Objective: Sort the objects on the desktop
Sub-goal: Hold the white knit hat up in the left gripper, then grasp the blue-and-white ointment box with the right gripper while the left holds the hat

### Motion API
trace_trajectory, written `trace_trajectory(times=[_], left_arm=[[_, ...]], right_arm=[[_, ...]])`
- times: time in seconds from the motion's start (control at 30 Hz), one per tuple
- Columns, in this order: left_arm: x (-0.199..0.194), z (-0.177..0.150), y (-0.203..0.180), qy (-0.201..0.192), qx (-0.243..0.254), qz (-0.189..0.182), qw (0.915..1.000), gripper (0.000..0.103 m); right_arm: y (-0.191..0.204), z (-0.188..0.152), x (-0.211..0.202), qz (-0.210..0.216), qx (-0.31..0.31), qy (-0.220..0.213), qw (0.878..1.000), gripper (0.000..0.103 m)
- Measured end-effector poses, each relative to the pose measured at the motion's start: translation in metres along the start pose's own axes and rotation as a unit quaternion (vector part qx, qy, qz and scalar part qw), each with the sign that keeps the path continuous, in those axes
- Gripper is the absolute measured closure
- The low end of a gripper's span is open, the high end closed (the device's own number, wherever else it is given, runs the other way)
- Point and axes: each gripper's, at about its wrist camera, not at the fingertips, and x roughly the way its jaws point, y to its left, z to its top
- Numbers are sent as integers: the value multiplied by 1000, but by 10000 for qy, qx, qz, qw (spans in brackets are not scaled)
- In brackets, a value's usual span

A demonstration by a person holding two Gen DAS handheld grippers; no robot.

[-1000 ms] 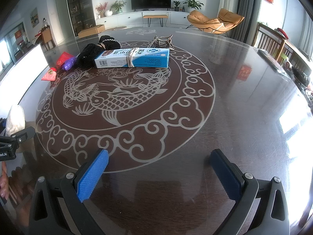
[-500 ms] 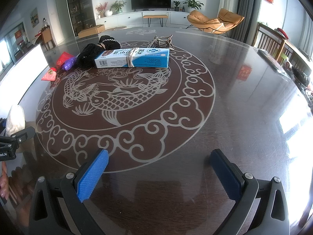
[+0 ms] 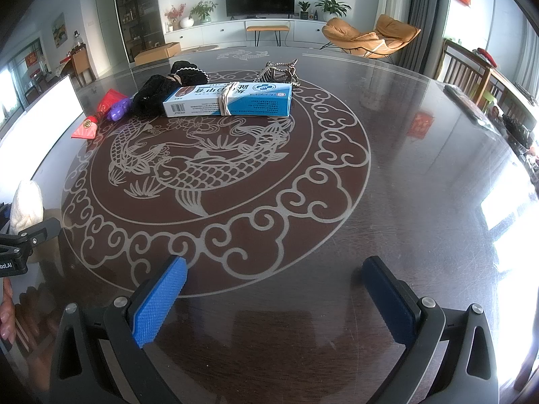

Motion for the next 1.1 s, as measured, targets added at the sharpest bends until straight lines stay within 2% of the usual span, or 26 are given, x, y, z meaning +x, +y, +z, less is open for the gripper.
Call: trace_trajectory(times=[0.37,0.4,0.43,0.47,0.53,0.57,0.67,0.8,1.0,1.03,1.1], left_arm=[[-1,0,0,-2,-1,9,10000,0],[-1,-1,0,-3,1,9,10000,0],[-2,-1,0,-4,-1,10,10000,0],[-2,-1,0,-4,-1,10,10000,0],[-2,-1,0,-5,-5,9,10000,0],[-2,-1,0,-4,-4,9,10000,0],[-2,-1,0,-4,-5,9,10000,0],[-2,-1,0,-5,-3,9,10000,0],[-2,-1,0,-5,-7,9,10000,0],[-2,-1,0,-5,-8,10,10000,0],[-2,-1,0,-9,-12,7,10000,0]], right_arm=[[0,1,0,85,-19,-12,10000,0],[-2,2,-3,459,-98,-44,9989,0],[-1,11,-5,1088,-273,-103,9936,0],[3,22,-7,1267,-501,-148,9906,1],[19,54,-8,867,-1299,-328,9872,0],[32,74,-3,723,-1878,-339,9790,0],[53,116,27,572,-2787,-7,9587,0],[71,155,69,567,-3179,437,9454,0],[72,181,118,646,-2860,1019,9506,1],[69,183,118,741,-2686,1046,9547,2],[60,182,113,1093,-2278,1121,9610,31]])
